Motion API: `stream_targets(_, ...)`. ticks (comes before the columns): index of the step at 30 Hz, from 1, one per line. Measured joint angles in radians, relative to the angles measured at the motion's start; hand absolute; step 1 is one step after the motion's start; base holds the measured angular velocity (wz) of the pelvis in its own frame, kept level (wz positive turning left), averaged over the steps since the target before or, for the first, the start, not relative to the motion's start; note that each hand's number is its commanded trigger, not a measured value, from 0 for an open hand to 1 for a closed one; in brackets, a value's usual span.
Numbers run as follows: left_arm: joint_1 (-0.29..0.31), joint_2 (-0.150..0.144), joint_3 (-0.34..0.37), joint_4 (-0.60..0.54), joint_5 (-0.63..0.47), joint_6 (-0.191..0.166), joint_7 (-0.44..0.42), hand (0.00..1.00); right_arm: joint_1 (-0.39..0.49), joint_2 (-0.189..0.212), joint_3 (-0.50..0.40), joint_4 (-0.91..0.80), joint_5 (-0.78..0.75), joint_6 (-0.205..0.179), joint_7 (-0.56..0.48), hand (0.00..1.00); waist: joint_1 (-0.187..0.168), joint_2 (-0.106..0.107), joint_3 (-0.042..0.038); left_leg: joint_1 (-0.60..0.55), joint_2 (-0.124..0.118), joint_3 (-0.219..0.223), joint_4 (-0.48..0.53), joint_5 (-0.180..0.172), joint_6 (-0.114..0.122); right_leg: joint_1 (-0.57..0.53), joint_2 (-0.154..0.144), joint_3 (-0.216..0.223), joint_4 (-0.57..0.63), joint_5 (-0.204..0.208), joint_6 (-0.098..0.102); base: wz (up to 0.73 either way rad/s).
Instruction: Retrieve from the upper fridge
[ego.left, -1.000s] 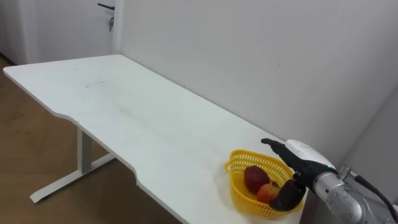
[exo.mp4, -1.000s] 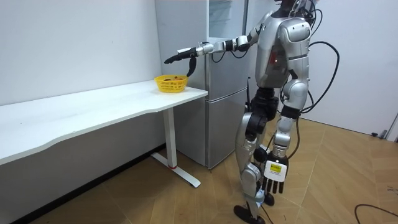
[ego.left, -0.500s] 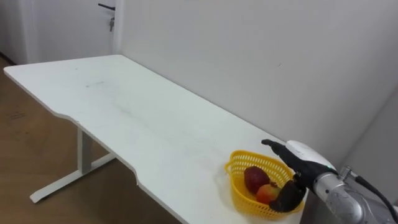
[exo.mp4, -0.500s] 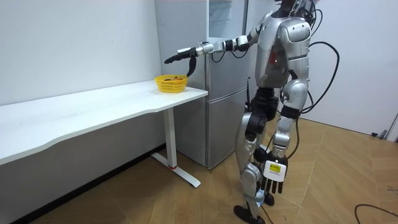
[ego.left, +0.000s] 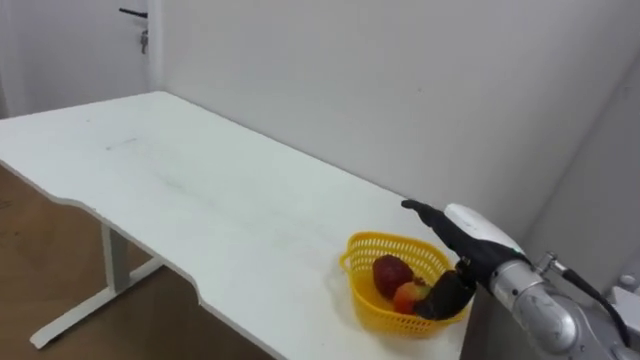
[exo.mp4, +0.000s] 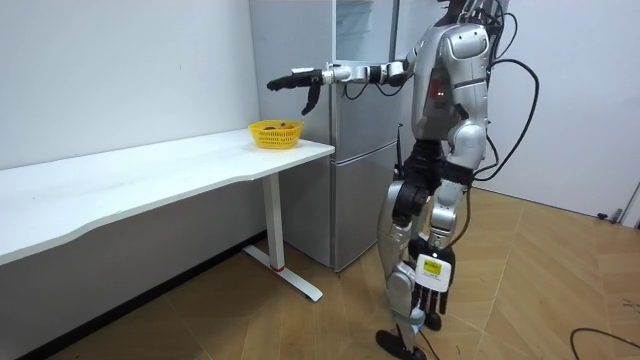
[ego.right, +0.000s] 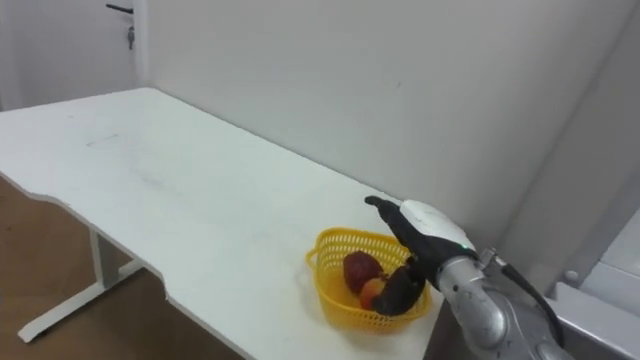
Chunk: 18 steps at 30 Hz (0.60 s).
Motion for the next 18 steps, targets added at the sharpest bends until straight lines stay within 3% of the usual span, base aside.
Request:
stream_targets(2, 0.001, -0.013, 0.001, -0.035, 0.002, -0.002, 0.014, 0.0, 0.018, 0.0, -0.013, -0.064, 0.007, -0.006, -0.003, 0.0, -0.006, 0.014, -0.0069, 0.003, 0.002, 0.02, 0.001, 0.0, 0.0, -0.004, 0.001, 0.023, -0.001, 0.0, 0.0, -0.2)
stream_targets(4, 0.008, -0.022, 0.0, -0.056, 0.001, -0.004, 0.025, 0.0, 0.06, 0.001, -0.03, -0.133, 0.01, -0.006, -0.011, 0.0, -0.013, 0.02, -0.0074, 0.006, 0.002, 0.026, 0.001, 0.0, 0.0, -0.003, 0.0, 0.029, 0.0, 0.0, -0.001, -0.13)
stream_targets(6, 0.007, -0.026, -0.002, -0.057, -0.004, -0.016, 0.039, 0.0, 0.096, 0.01, -0.039, -0.2, 0.025, -0.005, -0.012, 0.0, -0.031, 0.029, -0.0026, 0.012, 0.002, 0.033, 0.0, 0.0, 0.001, 0.001, -0.001, 0.039, 0.001, 0.0, -0.001, -0.15)
stream_targets(12, 0.004, -0.043, -0.021, -0.057, -0.003, -0.032, 0.059, 0.0, 0.184, 0.05, -0.132, -0.406, 0.097, -0.013, -0.025, 0.0, -0.083, 0.051, 0.0015, 0.034, 0.015, 0.093, -0.019, -0.001, 0.007, -0.004, 0.007, 0.089, 0.006, 0.008, -0.007, -0.27)
stream_targets(16, 0.0, -0.074, -0.022, -0.023, -0.009, -0.044, 0.078, 0.0, 0.321, 0.13, -0.184, -0.522, 0.087, -0.072, -0.083, 0.0, -0.12, 0.095, -0.0066, 0.053, 0.023, 0.139, -0.023, -0.006, 0.013, -0.006, 0.012, 0.131, 0.014, 0.01, -0.005, -0.28)
stream_targets(18, 0.0, -0.084, -0.024, -0.013, -0.021, -0.054, 0.086, 0.0, 0.4, 0.144, -0.193, -0.574, 0.085, -0.083, -0.09, 0.0, -0.143, 0.116, -0.011, 0.053, 0.03, 0.153, -0.028, -0.007, 0.014, -0.015, 0.013, 0.14, 0.015, 0.015, -0.005, -0.25)
